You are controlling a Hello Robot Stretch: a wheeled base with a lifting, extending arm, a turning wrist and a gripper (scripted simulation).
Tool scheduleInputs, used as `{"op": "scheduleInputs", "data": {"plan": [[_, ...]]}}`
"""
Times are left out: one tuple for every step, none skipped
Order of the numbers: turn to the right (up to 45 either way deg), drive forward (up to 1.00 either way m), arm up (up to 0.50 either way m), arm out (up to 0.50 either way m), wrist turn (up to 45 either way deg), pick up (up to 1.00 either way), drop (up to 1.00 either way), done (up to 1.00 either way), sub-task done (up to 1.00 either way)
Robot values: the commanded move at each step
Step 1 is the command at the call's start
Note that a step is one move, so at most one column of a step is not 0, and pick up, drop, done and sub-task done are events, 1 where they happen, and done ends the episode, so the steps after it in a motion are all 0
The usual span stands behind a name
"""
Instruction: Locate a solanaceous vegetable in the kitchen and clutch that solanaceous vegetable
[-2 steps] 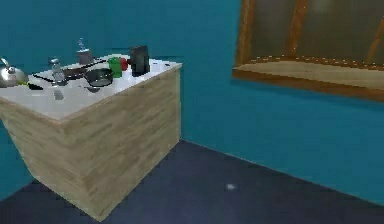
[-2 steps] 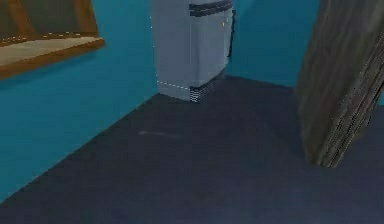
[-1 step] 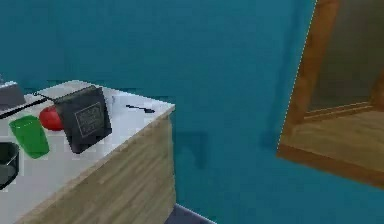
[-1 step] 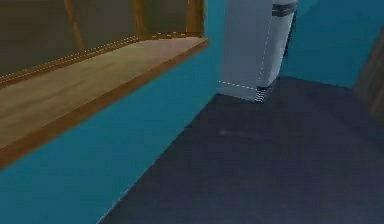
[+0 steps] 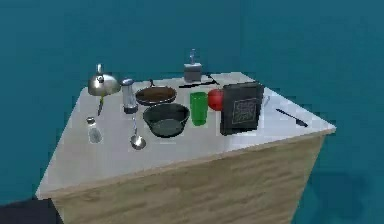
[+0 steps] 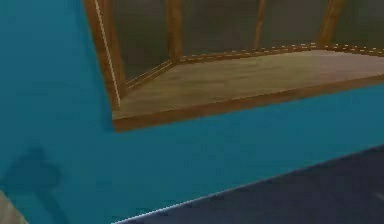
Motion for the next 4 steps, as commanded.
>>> {"op": "scheduleInputs", "data": {"plan": [[-45.0,0.0,0.0,0.0,0.0,0.0,0.0,0.0,0.0],[-33.0,0.0,0.0,0.0,0.0,0.0,0.0,0.0,0.0],[45.0,0.0,0.0,0.0,0.0,0.0,0.0,0.0,0.0],[45.0,0.0,0.0,0.0,0.0,0.0,0.0,0.0,0.0]]}}
